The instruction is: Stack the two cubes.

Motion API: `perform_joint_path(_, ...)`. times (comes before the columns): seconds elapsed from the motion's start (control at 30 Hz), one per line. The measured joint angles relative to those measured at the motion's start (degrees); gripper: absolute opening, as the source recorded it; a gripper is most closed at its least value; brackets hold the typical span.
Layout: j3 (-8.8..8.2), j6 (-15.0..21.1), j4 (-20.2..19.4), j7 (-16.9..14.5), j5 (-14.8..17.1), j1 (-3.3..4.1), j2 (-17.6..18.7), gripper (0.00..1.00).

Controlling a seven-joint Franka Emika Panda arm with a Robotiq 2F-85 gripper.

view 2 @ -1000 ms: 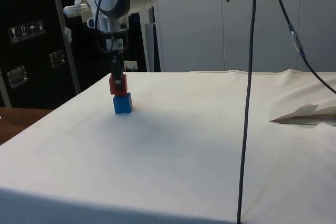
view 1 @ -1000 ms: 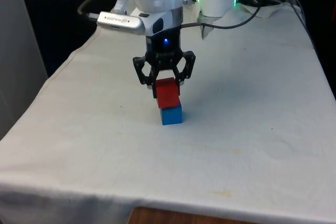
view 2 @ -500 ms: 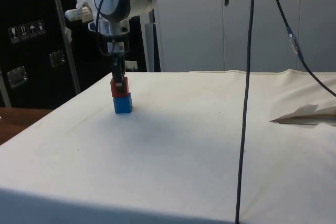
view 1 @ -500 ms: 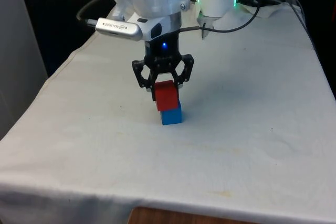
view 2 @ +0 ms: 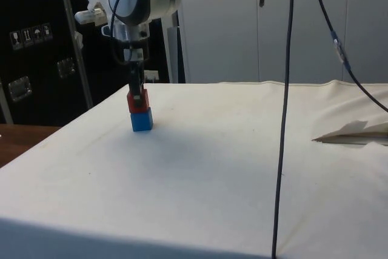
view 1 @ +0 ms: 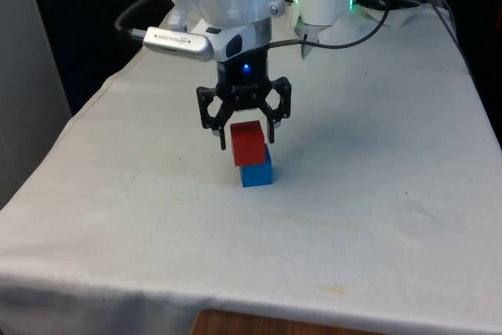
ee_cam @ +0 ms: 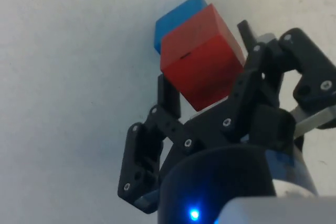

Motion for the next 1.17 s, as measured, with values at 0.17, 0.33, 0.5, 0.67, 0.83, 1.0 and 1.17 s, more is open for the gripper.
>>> perform_joint_path(0.17,0.00,0.00,0.00,0.00,0.00,0.06,0.00,1.00)
perform_joint_path(0.33,0.00,0.00,0.00,0.00,0.00,0.06,0.00,1.00)
perform_joint_path(0.5,-0.06,-0.34,0.57,0.00,0.00,0.06,-0.46,1.00)
perform_joint_path(0.67,-0.11,-2.12,0.63,0.00,0.00,0.06,-2.12,1.00)
perform_joint_path(0.83,-0.17,-3.32,0.63,0.00,0.00,0.06,-3.90,1.00)
perform_joint_path(1.0,-0.17,-4.18,0.63,0.00,0.00,0.06,-5.04,1.00)
perform_joint_path(1.17,-0.23,-5.04,0.69,0.00,0.00,0.06,-6.19,1.00)
